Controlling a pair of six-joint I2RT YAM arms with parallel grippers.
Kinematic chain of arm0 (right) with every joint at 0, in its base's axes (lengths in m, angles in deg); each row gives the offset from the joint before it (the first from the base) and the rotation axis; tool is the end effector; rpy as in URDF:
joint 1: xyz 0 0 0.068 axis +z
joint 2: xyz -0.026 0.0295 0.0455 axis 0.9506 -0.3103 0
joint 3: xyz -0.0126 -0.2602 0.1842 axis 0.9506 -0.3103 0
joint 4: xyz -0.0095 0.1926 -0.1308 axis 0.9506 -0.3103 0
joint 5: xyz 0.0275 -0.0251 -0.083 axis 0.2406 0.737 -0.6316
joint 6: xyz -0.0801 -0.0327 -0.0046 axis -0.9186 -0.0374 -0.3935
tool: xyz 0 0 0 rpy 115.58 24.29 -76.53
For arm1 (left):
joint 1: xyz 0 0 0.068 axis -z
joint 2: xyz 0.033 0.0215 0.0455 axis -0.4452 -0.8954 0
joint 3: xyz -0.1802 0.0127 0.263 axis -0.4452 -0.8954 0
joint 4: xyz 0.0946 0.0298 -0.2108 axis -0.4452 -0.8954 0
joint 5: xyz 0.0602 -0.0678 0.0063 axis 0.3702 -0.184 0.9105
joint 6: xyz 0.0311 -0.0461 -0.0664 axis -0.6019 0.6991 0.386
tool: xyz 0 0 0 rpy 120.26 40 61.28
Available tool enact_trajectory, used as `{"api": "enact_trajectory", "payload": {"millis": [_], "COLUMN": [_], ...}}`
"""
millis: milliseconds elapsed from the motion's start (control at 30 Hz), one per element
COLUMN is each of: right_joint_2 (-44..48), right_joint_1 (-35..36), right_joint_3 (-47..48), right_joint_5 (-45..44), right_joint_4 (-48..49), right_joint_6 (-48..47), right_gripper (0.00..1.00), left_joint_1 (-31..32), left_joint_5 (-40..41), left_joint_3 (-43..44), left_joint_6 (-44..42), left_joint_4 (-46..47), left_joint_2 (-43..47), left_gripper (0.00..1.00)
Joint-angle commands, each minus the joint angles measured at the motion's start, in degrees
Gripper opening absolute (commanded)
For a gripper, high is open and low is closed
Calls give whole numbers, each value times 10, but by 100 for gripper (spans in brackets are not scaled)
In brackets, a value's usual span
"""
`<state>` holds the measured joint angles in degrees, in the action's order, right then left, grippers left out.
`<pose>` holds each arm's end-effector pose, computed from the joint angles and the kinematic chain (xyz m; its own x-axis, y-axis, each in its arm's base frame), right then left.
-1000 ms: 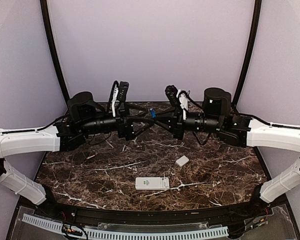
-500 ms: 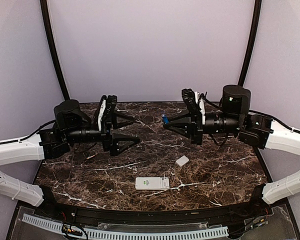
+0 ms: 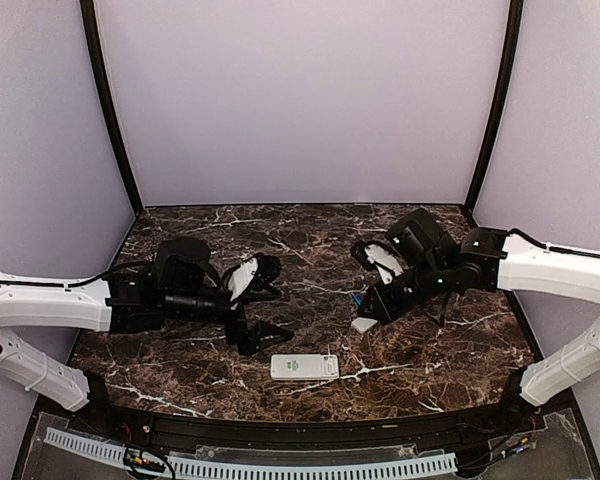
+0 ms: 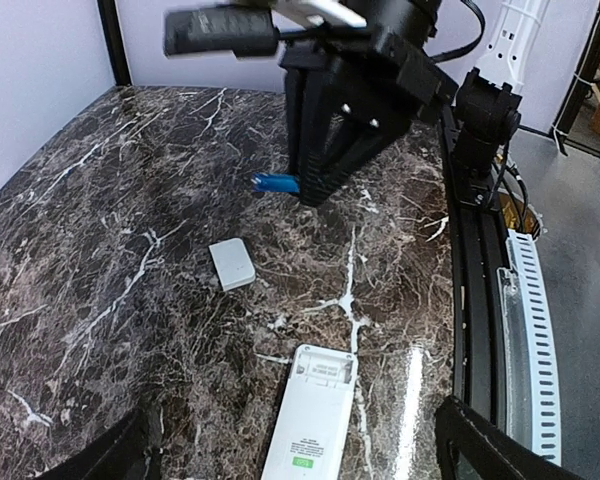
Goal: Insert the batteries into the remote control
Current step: Place the battery at the center of the board.
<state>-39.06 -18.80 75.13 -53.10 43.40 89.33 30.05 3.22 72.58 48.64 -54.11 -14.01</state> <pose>0.1497 0.2137 0.3007 -0.7096 -0.3971 -0.5820 -0.6391 0.7105 0.2945 0.1333 -0.2437 0.3100 -0.0807 0.3149 -0.9457 0.9674 0.2531 0.0017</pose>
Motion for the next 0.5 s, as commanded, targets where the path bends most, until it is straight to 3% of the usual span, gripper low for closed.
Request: {"api": "enact_trajectory", "payload": {"millis": [0, 167, 467], "right_joint_2": [-46, -99, -180], "right_joint_1": [-2, -2, -3], "right_joint_3": [-43, -95, -96], "right_joint_5": [-16, 23, 13], "right_joint_4": [-100, -104, -120], "right_joint_6": [121, 146, 159], "right_gripper": [0, 0, 0], "left_joint_1": [0, -1, -1], "left_joint_5": [36, 71, 84], "left_joint_3": [-15, -16, -21], "left_joint_6": [5, 9, -3], "left_joint_4": [10, 9, -3], "left_joint_2": [2, -3, -4], "left_gripper": [94, 94, 94]}}
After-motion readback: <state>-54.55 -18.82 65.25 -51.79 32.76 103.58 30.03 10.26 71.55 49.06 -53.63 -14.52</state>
